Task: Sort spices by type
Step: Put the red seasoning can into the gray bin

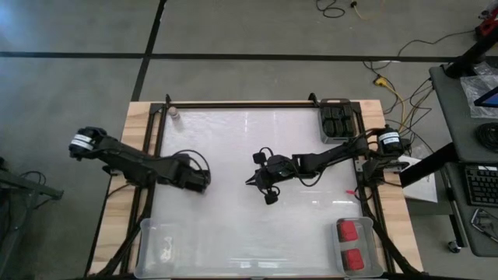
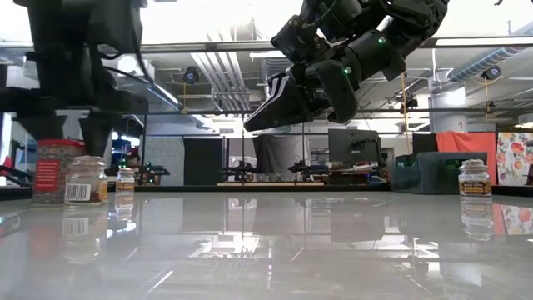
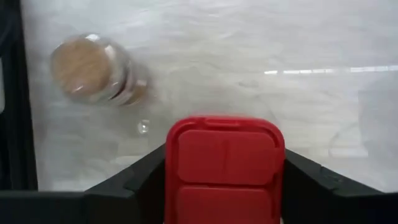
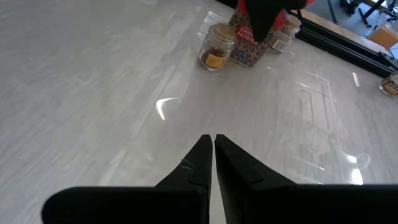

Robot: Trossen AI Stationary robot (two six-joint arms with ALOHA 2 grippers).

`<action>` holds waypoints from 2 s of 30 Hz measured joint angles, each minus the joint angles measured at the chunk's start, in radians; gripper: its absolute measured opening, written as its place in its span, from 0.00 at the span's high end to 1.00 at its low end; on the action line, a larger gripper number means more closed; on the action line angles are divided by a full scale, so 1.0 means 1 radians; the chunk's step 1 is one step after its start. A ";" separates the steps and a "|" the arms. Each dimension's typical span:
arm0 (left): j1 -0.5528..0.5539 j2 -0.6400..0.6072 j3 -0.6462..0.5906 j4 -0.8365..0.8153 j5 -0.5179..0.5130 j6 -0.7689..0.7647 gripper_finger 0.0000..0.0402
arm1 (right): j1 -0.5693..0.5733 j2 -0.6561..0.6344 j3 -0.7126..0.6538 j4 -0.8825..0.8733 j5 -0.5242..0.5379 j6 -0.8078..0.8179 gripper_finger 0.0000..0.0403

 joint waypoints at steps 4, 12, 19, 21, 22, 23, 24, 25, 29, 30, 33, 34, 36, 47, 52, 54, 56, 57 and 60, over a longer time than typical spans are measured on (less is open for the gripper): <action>0.016 0.011 0.054 0.000 0.008 0.137 0.50 | 0.000 0.000 0.000 0.000 0.000 -0.009 0.97; 0.041 0.012 0.229 0.001 -0.106 0.380 0.48 | 0.001 -0.011 -0.002 -0.047 0.057 -0.062 0.97; 0.047 0.068 0.361 0.058 -0.252 0.721 0.49 | 0.003 -0.148 -0.007 -0.275 0.524 -0.077 0.97; 0.047 0.111 0.403 0.112 -0.265 0.909 0.50 | 0.004 -0.203 -0.018 -0.331 0.532 -0.030 0.97; 0.048 0.136 0.426 0.133 -0.266 1.008 0.50 | 0.005 -0.230 -0.027 -0.349 0.531 -0.006 0.97; 0.053 0.163 0.451 0.155 -0.264 1.097 0.49 | 0.007 -0.258 -0.038 -0.360 0.530 0.017 0.97; 0.061 0.194 0.481 0.173 -0.253 1.179 0.49 | 0.009 -0.289 -0.050 -0.370 0.528 0.034 0.97; 0.072 0.227 0.514 0.188 -0.220 1.260 0.48 | 0.013 -0.318 -0.067 -0.383 0.529 0.049 0.97; 0.127 0.362 0.653 0.223 -0.072 1.504 0.47 | 0.036 -0.451 -0.118 -0.485 0.530 0.156 0.97; 0.139 0.396 0.685 0.232 -0.049 1.548 0.47 | 0.043 -0.482 -0.123 -0.527 0.529 0.202 0.97; 0.175 0.501 0.780 0.259 0.033 1.661 0.49 | 0.070 -0.558 -0.124 -0.690 0.521 0.338 0.97; 0.186 0.535 0.811 0.268 0.071 1.698 0.49 | 0.081 -0.577 -0.125 -0.746 0.510 0.379 0.97; 0.203 0.610 0.878 0.270 0.142 1.766 0.49 | 0.102 -0.611 -0.126 -0.827 0.463 0.466 0.97; 0.221 0.916 1.247 0.130 0.204 1.872 0.48 | 0.248 -0.648 -0.126 -1.029 0.339 0.713 0.97; 0.212 0.982 1.322 0.104 0.263 1.883 0.48 | 0.261 -0.611 -0.126 -1.118 0.229 0.793 0.97; 0.208 0.992 1.334 0.104 0.264 1.885 0.48 | 0.261 -0.590 -0.126 -1.131 0.209 0.810 0.97; 0.206 0.992 1.337 0.104 0.265 1.877 0.48 | 0.261 -0.570 -0.126 -1.131 0.208 0.809 0.97; 0.206 0.992 1.337 0.104 0.271 1.875 0.48 | 0.261 -0.561 -0.126 -1.130 0.208 0.801 0.97; 0.208 0.992 1.329 0.096 0.308 1.879 0.47 | 0.261 -0.534 -0.126 -1.127 0.209 0.776 0.95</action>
